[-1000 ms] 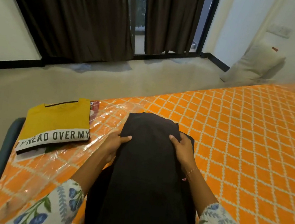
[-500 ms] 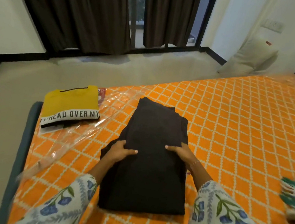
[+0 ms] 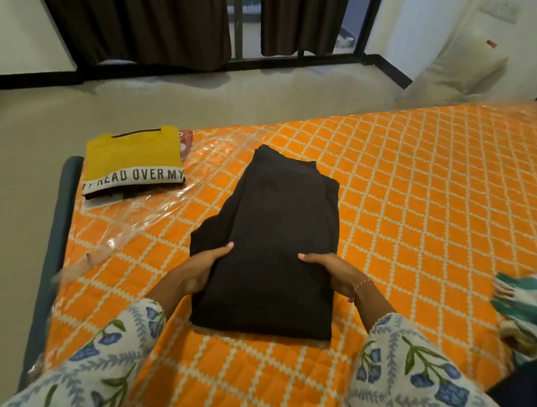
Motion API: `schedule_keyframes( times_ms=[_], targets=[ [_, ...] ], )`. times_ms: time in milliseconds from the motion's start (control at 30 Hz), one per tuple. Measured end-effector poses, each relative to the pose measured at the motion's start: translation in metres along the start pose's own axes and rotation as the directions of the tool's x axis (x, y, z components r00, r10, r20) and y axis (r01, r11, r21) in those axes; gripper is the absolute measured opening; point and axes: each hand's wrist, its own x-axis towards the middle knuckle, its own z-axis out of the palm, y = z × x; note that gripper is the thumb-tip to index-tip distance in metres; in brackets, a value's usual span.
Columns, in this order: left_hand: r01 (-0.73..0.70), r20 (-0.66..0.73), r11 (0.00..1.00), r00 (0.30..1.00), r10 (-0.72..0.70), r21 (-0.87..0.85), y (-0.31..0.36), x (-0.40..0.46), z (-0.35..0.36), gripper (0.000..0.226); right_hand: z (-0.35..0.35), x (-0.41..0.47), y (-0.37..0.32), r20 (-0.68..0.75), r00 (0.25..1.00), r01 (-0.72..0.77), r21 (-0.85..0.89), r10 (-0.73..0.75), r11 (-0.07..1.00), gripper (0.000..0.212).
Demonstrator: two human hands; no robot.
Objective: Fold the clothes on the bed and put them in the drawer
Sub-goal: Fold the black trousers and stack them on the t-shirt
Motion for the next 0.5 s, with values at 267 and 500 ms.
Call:
schedule_keyframes(
  times_ms=[267, 500],
  targets=[
    [-0.022, -0.028, 0.997, 0.999, 0.025, 0.074, -0.026, -0.015, -0.002, 0.052, 0.005, -0.030, 0.023, 0.041, 0.982, -0.183, -0.063, 0.185, 0.981, 0.061],
    [0.034, 0.131, 0.996, 0.990, -0.045, 0.079, -0.042, -0.038, -0.016, 0.040, 0.000, -0.060, 0.051, 0.107, 0.982, -0.159, 0.043, 0.154, 0.986, 0.061]
  ],
)
